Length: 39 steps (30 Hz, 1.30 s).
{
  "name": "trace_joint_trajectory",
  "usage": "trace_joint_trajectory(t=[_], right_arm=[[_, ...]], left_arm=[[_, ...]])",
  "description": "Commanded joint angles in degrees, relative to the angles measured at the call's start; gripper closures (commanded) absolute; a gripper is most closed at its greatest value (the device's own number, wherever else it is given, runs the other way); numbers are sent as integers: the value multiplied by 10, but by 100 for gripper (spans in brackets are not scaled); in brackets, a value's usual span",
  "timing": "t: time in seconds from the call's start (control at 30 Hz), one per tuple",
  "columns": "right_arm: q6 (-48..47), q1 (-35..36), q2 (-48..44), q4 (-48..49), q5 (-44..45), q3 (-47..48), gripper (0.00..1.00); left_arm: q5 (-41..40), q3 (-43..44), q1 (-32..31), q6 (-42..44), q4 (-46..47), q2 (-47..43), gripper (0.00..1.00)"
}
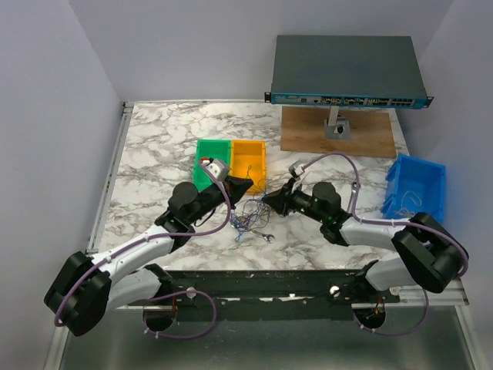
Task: Untangle the cables
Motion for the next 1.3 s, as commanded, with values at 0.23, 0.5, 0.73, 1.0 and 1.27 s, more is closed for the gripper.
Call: trace_joint_trajectory(t=[0.23, 0.5, 0.73, 1.0, 1.27], right_arm=[[1, 6, -116, 2, 72, -35, 99], [6, 6, -166, 8, 78, -56, 99], [27, 6, -223, -3, 102, -60, 99], [38, 6, -263, -150, 96, 32, 99], [67, 6, -260, -197, 54, 83, 99]], left_arm=[[50, 16, 2, -9, 20, 33, 100], [67, 51, 1, -15, -15, 74, 100], [137, 78, 1, -21, -21, 109, 89], [216, 70, 0, -27, 36, 118, 37], [248, 82, -5, -39, 55, 142, 34]])
